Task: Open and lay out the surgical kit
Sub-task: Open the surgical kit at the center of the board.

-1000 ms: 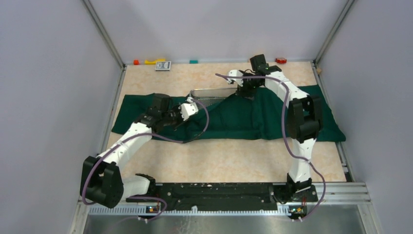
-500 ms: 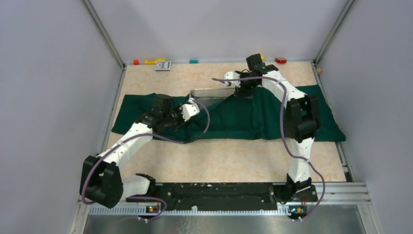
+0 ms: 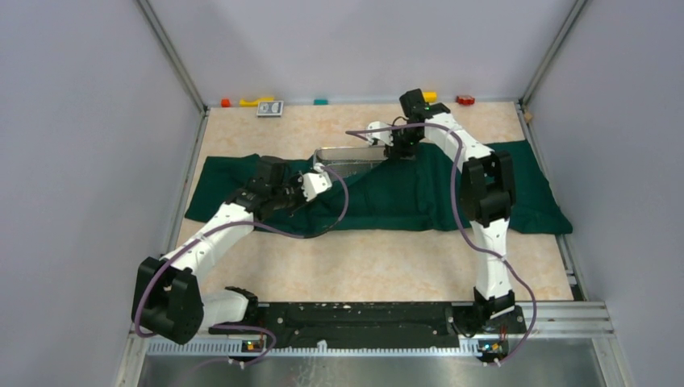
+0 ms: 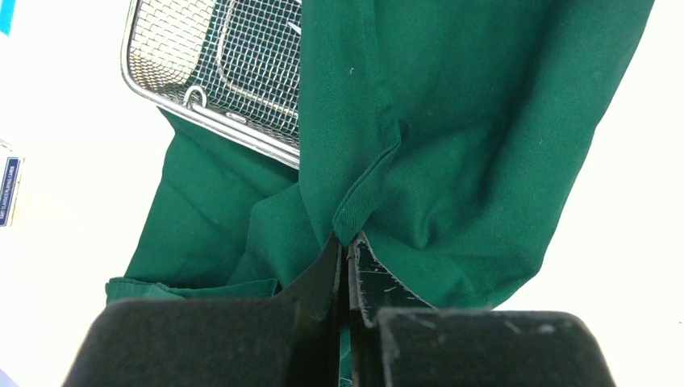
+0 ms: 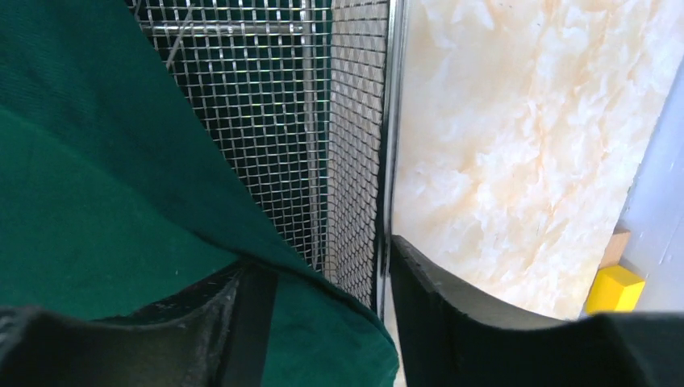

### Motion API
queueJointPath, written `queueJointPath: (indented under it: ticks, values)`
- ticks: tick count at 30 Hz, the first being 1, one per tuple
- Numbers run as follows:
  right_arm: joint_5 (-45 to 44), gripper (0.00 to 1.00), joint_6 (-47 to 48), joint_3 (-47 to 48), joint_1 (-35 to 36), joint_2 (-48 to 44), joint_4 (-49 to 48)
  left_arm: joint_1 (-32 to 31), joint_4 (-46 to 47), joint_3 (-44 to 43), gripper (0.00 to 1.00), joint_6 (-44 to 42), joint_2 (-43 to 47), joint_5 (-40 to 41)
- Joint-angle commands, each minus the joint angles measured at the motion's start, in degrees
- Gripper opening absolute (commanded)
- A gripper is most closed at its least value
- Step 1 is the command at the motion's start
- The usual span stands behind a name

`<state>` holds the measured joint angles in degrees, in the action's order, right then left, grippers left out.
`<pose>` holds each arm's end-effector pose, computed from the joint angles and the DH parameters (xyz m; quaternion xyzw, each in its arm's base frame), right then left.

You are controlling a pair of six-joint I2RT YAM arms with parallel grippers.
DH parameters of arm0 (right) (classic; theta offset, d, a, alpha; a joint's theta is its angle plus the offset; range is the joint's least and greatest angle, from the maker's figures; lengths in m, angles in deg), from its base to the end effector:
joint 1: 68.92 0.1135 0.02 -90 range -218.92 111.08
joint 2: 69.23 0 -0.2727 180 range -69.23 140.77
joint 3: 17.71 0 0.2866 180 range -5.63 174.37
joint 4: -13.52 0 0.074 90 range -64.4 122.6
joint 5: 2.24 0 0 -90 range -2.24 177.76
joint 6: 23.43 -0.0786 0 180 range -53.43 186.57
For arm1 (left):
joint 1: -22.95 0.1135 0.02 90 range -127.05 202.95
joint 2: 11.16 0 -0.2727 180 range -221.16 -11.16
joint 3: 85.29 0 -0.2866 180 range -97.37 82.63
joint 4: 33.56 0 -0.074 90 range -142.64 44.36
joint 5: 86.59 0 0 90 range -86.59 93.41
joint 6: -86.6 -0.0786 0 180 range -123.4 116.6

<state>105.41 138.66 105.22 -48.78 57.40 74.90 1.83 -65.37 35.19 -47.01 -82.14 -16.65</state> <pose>0.4907 0.2054 0.1788 -0.7184 0.6450 0.0413 0.2573 0.2885 -0.1403 0.2130 0.5422 0.7266 -0.0807 0.4142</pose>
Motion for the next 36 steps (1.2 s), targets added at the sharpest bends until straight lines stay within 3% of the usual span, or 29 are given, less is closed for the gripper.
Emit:
queueJointPath:
  ticks: [1, 8, 13, 21, 33, 36]
  values:
    - [0.7, 0.47, 0.7, 3.7, 1.1, -0.1, 3.8, -0.2, 0.3, 0.0, 0.00, -0.6, 1.3, 1.6]
    - [-0.1, 0.15, 0.1, 3.3, 1.1, -3.3, 6.5, -0.2, -0.5, -0.8, 0.00, -1.4, 2.2, 3.8]
    - [-1.0, 0.03, -1.1, -0.2, 1.1, -7.5, 6.1, -0.2, -1.7, -2.0, 0.00, -1.3, 2.9, 5.2]
    - [-5.8, 0.05, -3.3, -8.1, 1.1, -13.1, -2.5, -0.3, -1.7, -2.6, 0.00, 0.2, 3.4, 5.3]
    - [-8.1, 0.22, -5.1, -8.2, 1.1, -12.6, -5.8, -0.3, -1.7, -2.7, 0.00, -0.2, 3.8, 5.0]
    - [-8.3, 0.19, -5.2, -7.1, 1.2, -12.1, -5.3, -0.3, -1.7, -2.7, 0.00, -0.3, 3.6, 5.1]
